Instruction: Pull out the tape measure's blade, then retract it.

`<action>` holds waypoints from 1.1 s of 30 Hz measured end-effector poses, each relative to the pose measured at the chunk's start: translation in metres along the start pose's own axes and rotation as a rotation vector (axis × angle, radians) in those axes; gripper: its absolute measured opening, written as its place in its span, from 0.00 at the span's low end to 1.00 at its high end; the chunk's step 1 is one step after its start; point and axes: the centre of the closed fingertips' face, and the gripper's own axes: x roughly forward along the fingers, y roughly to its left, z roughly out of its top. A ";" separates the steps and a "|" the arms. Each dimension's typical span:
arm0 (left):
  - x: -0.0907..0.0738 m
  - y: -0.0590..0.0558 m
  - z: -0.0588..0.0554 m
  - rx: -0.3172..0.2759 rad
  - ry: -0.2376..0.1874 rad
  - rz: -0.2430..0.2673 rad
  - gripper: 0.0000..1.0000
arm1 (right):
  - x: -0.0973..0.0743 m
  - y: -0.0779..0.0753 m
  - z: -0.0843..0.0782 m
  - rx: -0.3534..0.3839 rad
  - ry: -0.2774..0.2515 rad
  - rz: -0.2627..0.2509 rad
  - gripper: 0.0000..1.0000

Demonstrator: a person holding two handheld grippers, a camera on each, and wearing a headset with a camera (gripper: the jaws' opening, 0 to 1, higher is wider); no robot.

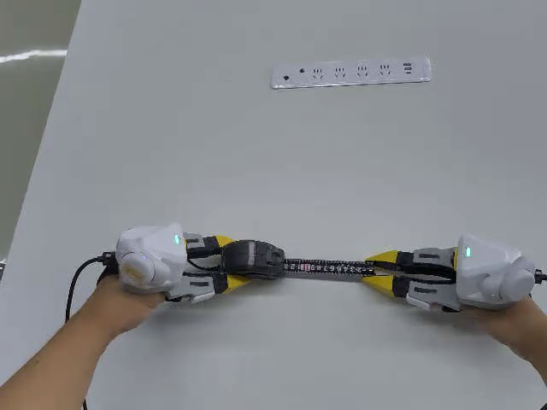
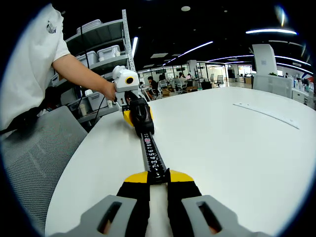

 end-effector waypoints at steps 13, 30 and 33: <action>0.000 -0.001 0.000 0.001 0.004 -0.002 0.28 | -0.022 -0.004 -0.006 0.018 -0.006 -0.017 0.10; 0.001 0.000 0.000 -0.003 0.009 0.003 0.28 | -0.043 -0.008 -0.011 0.035 -0.012 -0.036 0.10; 0.001 0.000 -0.001 -0.003 0.009 0.003 0.28 | -0.045 -0.009 -0.012 0.033 -0.012 -0.040 0.10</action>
